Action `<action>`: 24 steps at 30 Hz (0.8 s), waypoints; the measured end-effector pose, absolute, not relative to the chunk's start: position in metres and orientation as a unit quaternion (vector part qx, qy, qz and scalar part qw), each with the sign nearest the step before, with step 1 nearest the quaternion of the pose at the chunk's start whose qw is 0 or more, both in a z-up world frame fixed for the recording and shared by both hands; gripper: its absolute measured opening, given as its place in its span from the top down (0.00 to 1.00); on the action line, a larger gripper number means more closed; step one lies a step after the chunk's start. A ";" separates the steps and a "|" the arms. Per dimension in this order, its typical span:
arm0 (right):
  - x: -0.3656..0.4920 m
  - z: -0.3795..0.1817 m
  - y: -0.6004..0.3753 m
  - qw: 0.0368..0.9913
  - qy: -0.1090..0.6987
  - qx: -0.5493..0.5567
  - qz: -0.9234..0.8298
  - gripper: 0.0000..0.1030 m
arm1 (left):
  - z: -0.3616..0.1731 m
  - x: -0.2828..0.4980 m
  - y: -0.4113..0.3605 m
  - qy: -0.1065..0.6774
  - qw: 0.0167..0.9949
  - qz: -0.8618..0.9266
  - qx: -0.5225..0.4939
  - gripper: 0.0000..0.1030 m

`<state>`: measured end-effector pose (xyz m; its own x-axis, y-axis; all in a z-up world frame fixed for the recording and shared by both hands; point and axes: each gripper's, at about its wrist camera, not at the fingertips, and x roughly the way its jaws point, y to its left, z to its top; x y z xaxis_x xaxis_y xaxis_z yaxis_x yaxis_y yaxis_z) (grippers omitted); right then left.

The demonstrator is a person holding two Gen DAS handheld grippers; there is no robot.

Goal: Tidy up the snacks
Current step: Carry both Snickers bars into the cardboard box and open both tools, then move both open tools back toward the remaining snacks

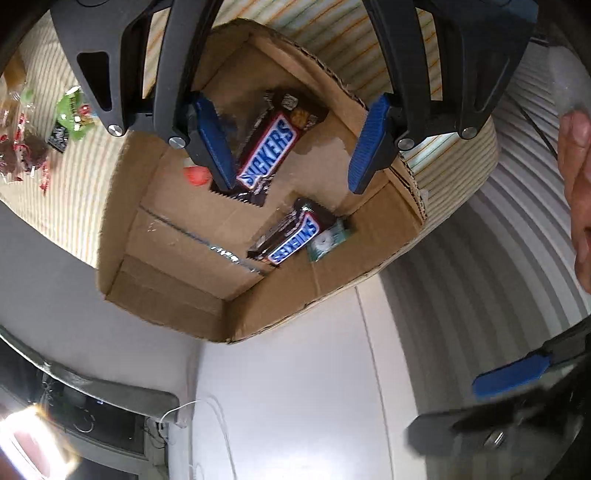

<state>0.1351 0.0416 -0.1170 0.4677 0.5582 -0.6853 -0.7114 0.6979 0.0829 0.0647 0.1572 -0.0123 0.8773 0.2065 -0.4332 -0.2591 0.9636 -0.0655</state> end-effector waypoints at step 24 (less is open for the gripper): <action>0.113 -0.077 -0.051 0.931 0.267 -0.102 0.228 0.26 | -0.006 0.055 0.100 0.225 0.971 0.078 -0.034 0.17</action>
<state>0.1131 -0.0513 -0.0773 0.7539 0.3702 -0.5428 -0.4786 0.8754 -0.0676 0.0550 0.0998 -0.0061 0.8867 0.1359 -0.4419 -0.1664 0.9856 -0.0308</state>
